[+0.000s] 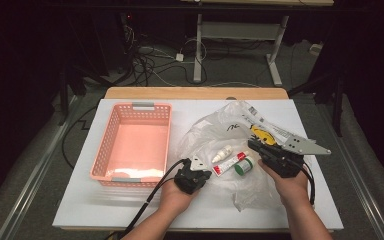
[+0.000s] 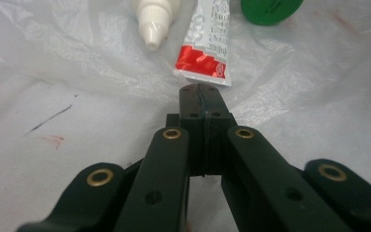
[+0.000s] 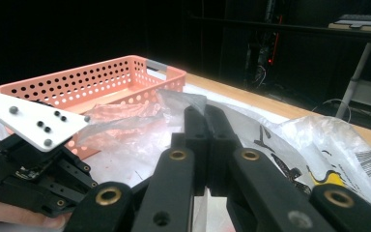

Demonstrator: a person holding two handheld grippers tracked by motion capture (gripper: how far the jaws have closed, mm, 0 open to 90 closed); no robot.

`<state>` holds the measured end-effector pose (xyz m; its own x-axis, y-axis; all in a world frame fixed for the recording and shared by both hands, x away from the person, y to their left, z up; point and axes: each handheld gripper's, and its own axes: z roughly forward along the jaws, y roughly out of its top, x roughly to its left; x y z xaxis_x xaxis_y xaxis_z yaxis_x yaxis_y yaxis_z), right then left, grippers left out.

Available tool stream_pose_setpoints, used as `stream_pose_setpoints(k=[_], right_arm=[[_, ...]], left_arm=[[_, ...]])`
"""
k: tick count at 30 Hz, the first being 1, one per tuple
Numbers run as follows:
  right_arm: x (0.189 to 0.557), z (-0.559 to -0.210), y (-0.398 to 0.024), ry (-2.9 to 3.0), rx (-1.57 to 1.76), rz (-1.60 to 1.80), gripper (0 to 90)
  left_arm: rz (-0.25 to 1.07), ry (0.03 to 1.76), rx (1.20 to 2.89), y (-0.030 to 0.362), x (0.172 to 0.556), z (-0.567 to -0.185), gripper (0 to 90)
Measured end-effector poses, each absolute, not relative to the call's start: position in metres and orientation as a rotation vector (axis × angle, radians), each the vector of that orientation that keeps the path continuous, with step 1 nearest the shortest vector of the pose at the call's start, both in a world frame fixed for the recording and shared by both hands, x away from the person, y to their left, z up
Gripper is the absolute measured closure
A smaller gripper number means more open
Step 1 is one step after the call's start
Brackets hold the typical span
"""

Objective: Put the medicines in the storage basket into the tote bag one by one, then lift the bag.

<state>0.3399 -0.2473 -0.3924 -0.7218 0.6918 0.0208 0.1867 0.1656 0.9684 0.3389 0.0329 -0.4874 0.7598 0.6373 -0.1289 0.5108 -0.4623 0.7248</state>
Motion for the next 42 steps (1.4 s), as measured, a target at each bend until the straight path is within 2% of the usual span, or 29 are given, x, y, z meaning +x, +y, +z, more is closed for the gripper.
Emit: stream_pose_setpoints(k=[5, 25, 33, 42], right_arm=[[0.341, -0.392, -0.249, 2.012, 0.834, 1.589, 90.0], [0.340, -0.391, -0.252, 1.981, 0.850, 1.597, 90.0], [0.341, -0.380, -0.245, 1.953, 0.813, 1.599, 90.0], [0.356, -0.354, -0.229, 1.909, 0.787, 1.612, 90.0]], left_arm=[[0.180, 0.857, 2.089, 0.040, 0.338, -0.486, 88.6], [0.293, 0.771, 1.921, 0.048, 0.323, -0.449, 88.6], [0.406, 0.741, 1.843, 0.056, 0.324, -0.410, 88.6], [0.537, 0.660, 1.738, 0.053, 0.342, -0.340, 88.6]])
